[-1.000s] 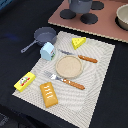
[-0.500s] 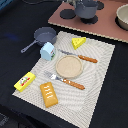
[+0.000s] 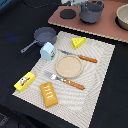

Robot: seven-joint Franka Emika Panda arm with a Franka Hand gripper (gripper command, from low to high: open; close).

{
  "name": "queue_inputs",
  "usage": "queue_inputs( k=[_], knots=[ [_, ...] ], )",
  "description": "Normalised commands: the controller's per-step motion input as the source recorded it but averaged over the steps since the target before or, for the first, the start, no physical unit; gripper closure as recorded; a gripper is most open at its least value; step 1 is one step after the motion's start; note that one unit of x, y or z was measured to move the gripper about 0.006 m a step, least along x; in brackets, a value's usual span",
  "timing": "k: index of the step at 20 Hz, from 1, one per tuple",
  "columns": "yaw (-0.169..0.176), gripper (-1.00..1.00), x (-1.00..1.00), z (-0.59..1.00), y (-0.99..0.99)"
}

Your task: Interact with the objects in diverse but meaningful ways.

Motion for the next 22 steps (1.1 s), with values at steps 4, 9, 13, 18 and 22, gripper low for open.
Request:
queue_inputs(
  k=[4, 9, 13, 18, 22],
  knots=[
    [0.000, 1.00, 0.28, -0.03, 0.24],
    [0.001, -1.00, 0.16, -0.06, 0.17],
    [0.004, -1.00, 0.04, 0.01, 0.19],
    [0.006, -1.00, 0.08, 0.21, 0.20],
    [0.012, -1.00, 0.06, 0.34, 0.22]
  ],
)
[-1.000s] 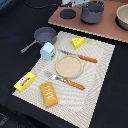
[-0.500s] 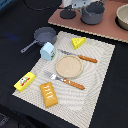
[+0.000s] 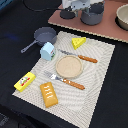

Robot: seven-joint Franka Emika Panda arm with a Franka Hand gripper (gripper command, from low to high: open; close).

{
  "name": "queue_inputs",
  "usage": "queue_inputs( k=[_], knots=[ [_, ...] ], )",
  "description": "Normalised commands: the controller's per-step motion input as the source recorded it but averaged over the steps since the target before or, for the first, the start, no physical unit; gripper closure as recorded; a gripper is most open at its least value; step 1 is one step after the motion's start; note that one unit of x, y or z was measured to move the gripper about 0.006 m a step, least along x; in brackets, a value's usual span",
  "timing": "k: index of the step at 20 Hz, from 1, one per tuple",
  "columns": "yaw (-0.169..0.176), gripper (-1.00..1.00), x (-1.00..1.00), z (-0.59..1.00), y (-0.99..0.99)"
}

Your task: Interact with the objects in diverse but meaningful ways.

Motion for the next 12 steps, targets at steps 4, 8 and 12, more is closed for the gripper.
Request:
queue_inputs(
  k=[4, 8, 12],
  knots=[
    [0.002, -1.00, 0.04, 0.55, 0.20],
    [0.001, -1.00, 0.03, 0.59, 0.13],
    [0.004, -1.00, 0.07, 0.55, 0.05]
  ],
)
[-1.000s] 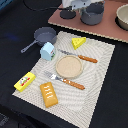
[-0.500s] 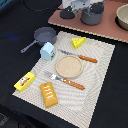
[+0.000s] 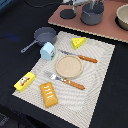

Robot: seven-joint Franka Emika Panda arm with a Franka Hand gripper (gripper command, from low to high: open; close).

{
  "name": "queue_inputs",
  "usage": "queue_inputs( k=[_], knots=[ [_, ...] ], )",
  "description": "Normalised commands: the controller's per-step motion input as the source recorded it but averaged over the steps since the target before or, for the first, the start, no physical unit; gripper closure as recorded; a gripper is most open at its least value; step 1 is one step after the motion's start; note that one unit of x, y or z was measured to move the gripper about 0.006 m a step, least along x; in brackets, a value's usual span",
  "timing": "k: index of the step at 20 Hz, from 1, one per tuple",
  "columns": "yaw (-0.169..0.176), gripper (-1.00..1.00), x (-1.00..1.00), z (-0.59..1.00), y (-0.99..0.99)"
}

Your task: Interact with the objects in diverse but meaningful ways.

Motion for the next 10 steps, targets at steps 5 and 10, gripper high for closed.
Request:
queue_inputs(
  k=[5, 10],
  knots=[
    [-0.018, -1.00, 0.42, 0.55, -0.02],
    [-0.096, -1.00, 0.71, 0.67, -0.12]
  ],
)
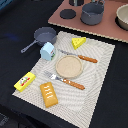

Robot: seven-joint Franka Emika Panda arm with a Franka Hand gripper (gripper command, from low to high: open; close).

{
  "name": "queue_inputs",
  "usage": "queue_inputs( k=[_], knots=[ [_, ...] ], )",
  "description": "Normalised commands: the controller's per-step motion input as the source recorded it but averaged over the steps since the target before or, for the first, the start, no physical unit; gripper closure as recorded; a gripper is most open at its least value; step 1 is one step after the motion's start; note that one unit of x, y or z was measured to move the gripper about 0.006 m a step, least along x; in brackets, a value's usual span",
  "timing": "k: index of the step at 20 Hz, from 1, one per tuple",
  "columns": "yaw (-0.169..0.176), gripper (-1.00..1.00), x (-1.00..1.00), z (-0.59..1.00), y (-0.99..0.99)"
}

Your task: Interact with the objects in diverse but meaningful ways.

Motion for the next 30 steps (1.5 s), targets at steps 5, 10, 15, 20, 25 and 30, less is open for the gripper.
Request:
queue_inputs(
  k=[5, 10, 15, 20, 25, 30],
  knots=[
    [-0.104, -1.00, 0.65, 0.59, -0.31],
    [-0.111, -1.00, 0.53, 0.37, -0.47],
    [-0.088, -1.00, 0.47, 0.17, -0.58],
    [0.051, -1.00, 0.30, 0.03, -0.63],
    [0.180, -1.00, 0.05, -0.06, -0.54],
    [0.199, -1.00, 0.01, -0.09, -0.49]
  ],
)
